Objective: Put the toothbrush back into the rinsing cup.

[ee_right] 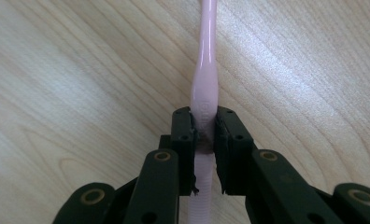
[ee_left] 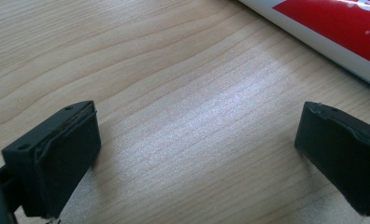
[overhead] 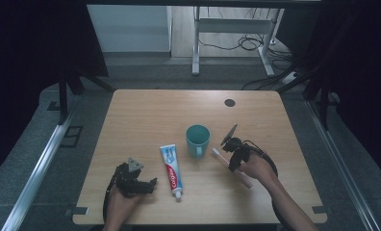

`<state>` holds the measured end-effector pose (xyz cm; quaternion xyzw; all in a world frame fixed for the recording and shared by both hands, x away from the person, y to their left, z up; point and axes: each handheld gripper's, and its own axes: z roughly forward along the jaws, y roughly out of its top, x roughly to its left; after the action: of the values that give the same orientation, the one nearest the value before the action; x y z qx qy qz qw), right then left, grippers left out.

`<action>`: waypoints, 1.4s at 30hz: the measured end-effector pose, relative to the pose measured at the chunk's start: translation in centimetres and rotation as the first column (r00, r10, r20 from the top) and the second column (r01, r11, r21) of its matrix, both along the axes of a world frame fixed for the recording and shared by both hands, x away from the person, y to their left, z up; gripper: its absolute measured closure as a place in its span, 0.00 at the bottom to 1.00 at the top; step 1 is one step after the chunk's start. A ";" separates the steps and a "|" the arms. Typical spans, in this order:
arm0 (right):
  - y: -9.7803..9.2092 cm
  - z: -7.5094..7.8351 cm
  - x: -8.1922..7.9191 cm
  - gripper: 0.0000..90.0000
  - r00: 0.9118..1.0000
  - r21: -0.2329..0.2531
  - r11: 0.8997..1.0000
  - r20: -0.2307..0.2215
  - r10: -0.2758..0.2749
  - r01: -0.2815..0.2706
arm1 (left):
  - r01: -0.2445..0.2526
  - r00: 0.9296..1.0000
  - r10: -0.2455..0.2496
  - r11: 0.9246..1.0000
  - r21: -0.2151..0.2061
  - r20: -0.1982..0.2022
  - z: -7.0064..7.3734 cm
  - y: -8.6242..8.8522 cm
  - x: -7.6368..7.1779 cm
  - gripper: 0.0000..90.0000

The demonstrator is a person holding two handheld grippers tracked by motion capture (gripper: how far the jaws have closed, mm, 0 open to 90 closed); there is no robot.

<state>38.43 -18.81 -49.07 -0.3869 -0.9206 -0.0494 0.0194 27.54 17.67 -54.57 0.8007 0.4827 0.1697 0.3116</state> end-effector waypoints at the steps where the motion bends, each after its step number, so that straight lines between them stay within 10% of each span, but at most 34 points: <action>1: 0.0 0.0 0.0 0.87 1.000 0.000 1.000 0.000 0.000 0.000 | 0.000 1.000 0.000 1.000 0.000 0.000 0.0 0.0 0.0 0.00; 42: -1.4 6.2 -0.2 0.87 0.995 0.150 0.989 0.097 0.002 -0.017 | 0.004 1.000 -0.004 1.000 0.003 0.001 0.0 0.0 0.0 0.00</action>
<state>38.23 -20.26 -42.85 -0.3770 -0.9160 -0.1372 0.0045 27.56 17.70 -54.56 0.8020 0.4807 0.1705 0.3109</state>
